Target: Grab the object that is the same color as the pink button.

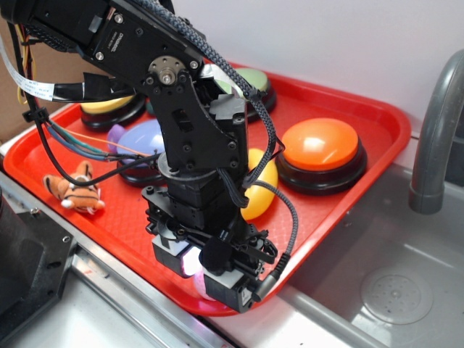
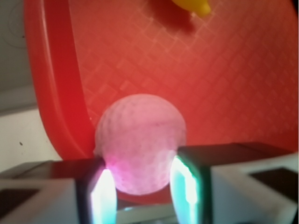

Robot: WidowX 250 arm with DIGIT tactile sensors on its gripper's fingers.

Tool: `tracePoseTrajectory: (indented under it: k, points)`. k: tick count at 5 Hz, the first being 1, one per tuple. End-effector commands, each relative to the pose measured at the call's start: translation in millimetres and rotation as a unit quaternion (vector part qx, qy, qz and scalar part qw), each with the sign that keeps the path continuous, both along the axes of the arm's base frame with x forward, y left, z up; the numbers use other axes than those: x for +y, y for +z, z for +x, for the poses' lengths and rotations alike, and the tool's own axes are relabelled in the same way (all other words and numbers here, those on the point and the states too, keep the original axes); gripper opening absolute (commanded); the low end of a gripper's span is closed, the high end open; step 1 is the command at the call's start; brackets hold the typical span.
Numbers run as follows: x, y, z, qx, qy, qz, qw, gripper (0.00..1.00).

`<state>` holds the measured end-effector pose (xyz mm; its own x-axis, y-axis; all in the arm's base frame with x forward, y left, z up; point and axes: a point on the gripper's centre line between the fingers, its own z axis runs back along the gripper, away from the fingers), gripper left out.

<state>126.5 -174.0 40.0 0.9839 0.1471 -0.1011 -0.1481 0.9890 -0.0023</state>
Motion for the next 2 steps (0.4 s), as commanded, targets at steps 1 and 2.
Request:
tracePoseTrajectory:
  k: [1, 2]
  points:
    - [-3.3, 18.6, 8.5, -0.025, 0.004, -0.019, 0.999, 0.0]
    - [3.1, 26.3, 13.9, -0.03, -0.003, -0.016, 0.999, 0.0]
